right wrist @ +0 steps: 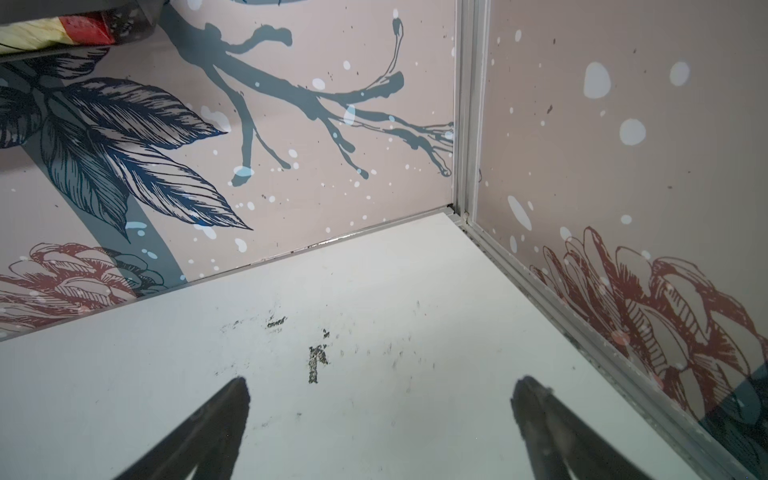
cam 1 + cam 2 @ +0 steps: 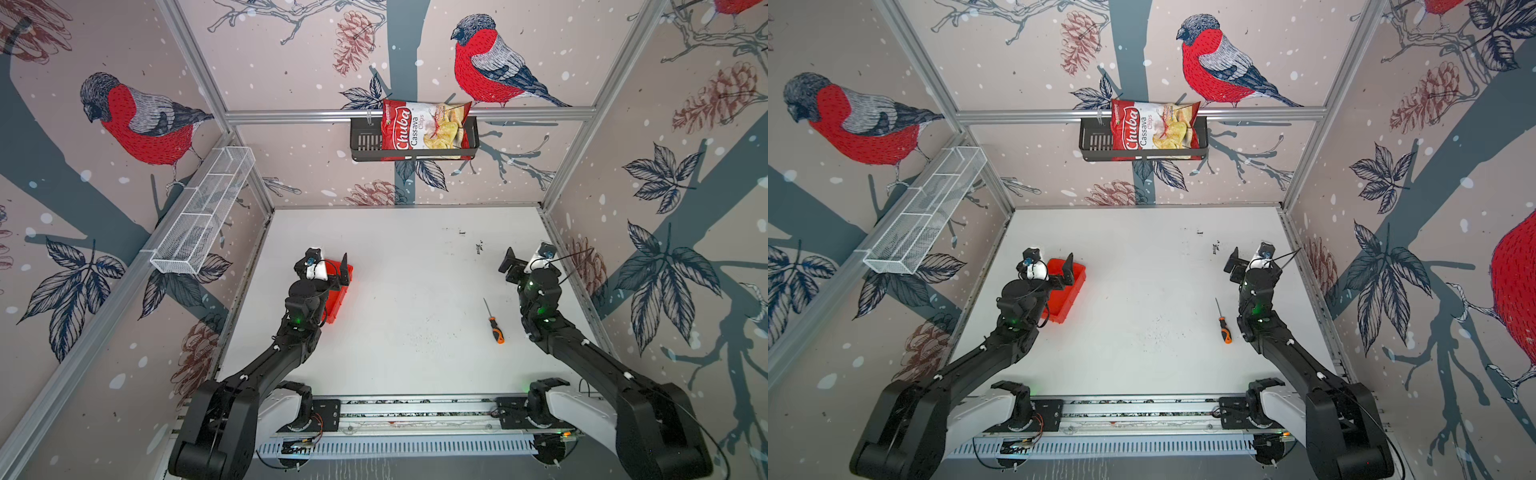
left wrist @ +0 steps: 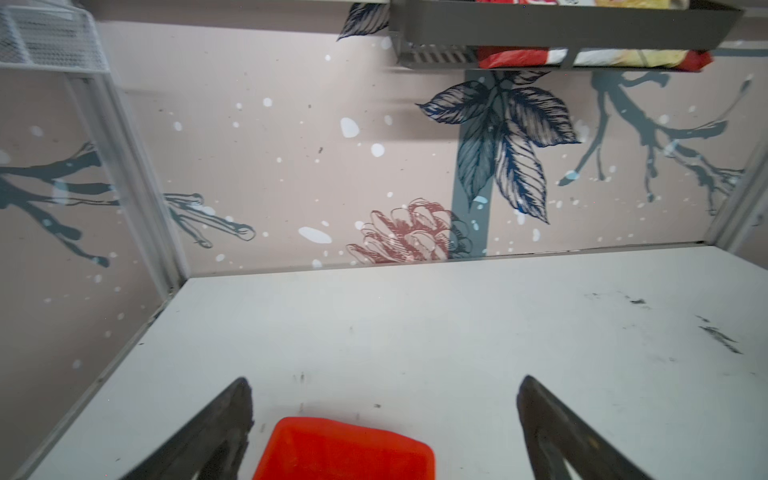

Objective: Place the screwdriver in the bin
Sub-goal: 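Lower the right gripper onto the screwdriver shaft while the left arm rises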

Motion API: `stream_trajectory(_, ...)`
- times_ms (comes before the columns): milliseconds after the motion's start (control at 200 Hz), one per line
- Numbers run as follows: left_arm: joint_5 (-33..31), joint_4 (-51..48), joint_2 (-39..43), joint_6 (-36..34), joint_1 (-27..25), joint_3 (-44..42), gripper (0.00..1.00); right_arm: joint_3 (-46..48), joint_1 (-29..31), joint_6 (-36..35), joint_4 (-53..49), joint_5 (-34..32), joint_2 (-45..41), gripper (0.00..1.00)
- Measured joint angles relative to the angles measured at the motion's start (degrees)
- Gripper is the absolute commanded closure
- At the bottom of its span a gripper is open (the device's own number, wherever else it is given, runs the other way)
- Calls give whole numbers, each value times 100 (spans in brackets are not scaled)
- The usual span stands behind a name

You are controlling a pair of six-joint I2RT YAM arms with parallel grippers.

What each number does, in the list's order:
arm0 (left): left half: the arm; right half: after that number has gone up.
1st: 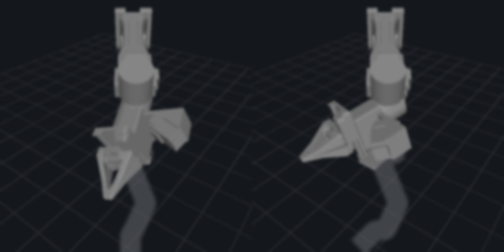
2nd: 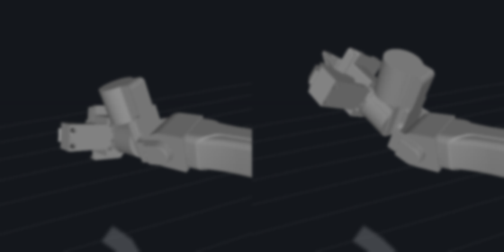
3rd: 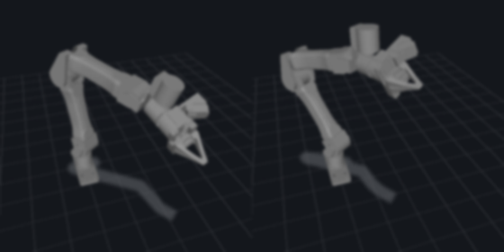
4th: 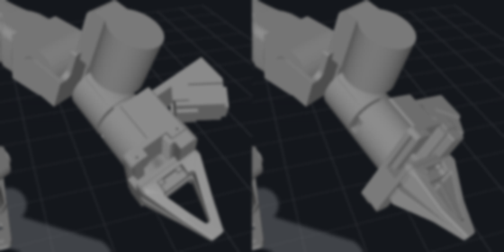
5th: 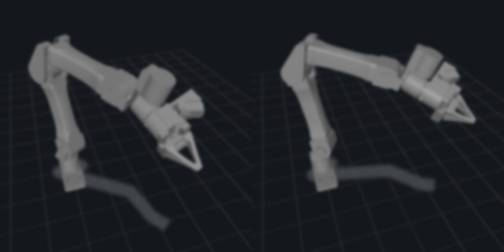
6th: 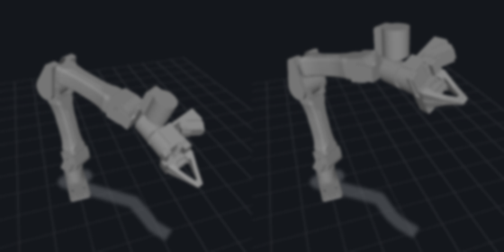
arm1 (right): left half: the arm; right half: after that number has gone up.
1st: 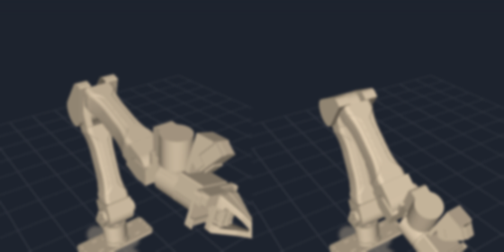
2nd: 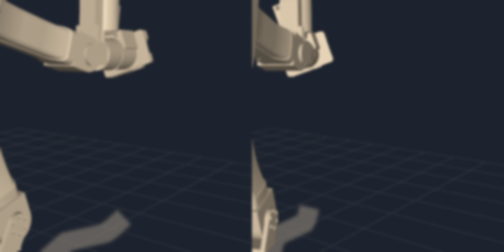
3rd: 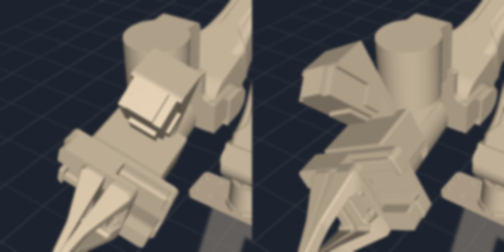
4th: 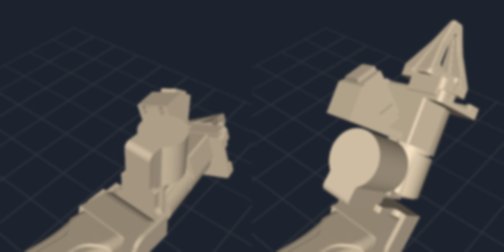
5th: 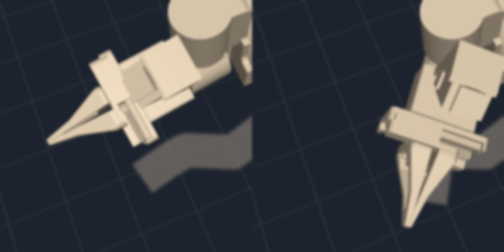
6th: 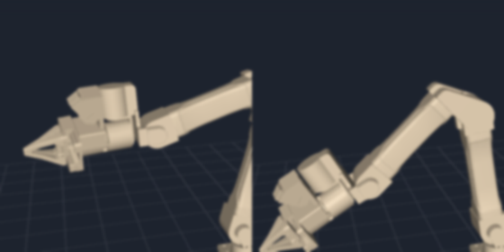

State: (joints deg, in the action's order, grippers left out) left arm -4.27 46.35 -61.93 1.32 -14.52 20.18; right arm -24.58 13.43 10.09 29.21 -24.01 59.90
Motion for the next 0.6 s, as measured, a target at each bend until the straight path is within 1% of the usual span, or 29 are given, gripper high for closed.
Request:
stream_trajectory(180, 564, -595, -20, -70, -824, 459, 2, -531, 302, 466, -1580, 63, -173, 0)
stream_trajectory(325, 1095, -1082, -160, -490, -1624, 737, 2, -649, 647, 975, -2468, 203, -162, 0)
stream_trajectory(445, 1550, -1471, -387, -929, -2271, 938, 2, -688, 905, 1357, -3071, 306, 7, 0)
stream_trajectory(520, 1812, -1659, -507, -1115, -2514, 962, 2, -741, 1012, 1569, -3377, 393, 181, 0)
stream_trajectory(600, 2159, -1716, -581, -1226, -2684, 887, 2, -782, 1095, 1720, -3696, 634, 444, 1)
